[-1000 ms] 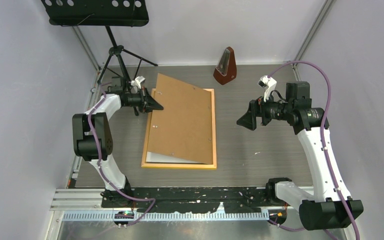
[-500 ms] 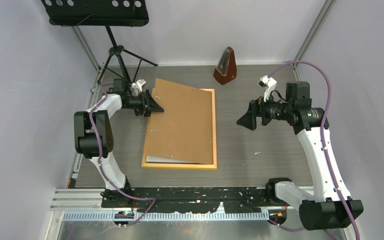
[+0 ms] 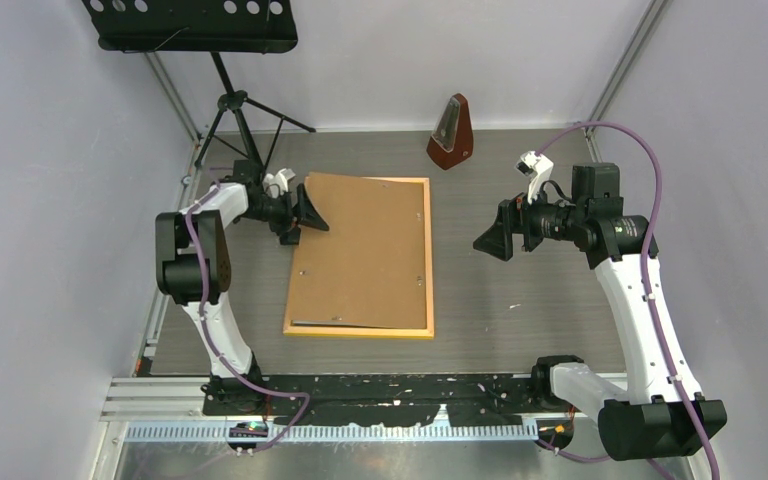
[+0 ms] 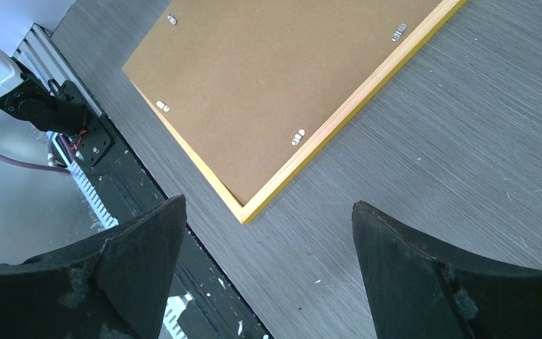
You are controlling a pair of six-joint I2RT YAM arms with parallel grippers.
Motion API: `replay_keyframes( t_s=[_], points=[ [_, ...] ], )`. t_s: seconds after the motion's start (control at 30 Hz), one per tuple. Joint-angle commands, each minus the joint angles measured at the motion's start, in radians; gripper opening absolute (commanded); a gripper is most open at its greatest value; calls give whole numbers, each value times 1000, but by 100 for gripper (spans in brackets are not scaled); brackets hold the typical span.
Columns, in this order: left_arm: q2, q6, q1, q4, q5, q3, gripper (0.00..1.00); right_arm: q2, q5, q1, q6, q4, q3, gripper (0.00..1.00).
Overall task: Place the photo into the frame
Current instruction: Place the photo frame item in the photo frame.
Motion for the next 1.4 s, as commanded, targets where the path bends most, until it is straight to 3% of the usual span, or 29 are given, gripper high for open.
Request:
replay_keyframes(
  t_s=[0.0,0.2,0.53,0.73,1.03,1.37],
  points=[
    [-34,61,-8,-85,-140,57,79,-14,-6,-4,2,21,-2,93],
    [-60,95,-19,-141,-287,83,91,-16,-14,-4,2,24,-4,94],
    [-193,150,-30,-162,-463,85,94,0,12,-3,-5,23,0,93],
    [-234,183,-30,-111,-537,34,94,6,100,27,5,117,-33,94],
    [-141,178,-62,-43,-528,-19,89,136,382,208,51,405,-145,92],
    [-123,188,-62,-6,-448,-70,72,488,571,324,161,684,-159,88]
  ],
)
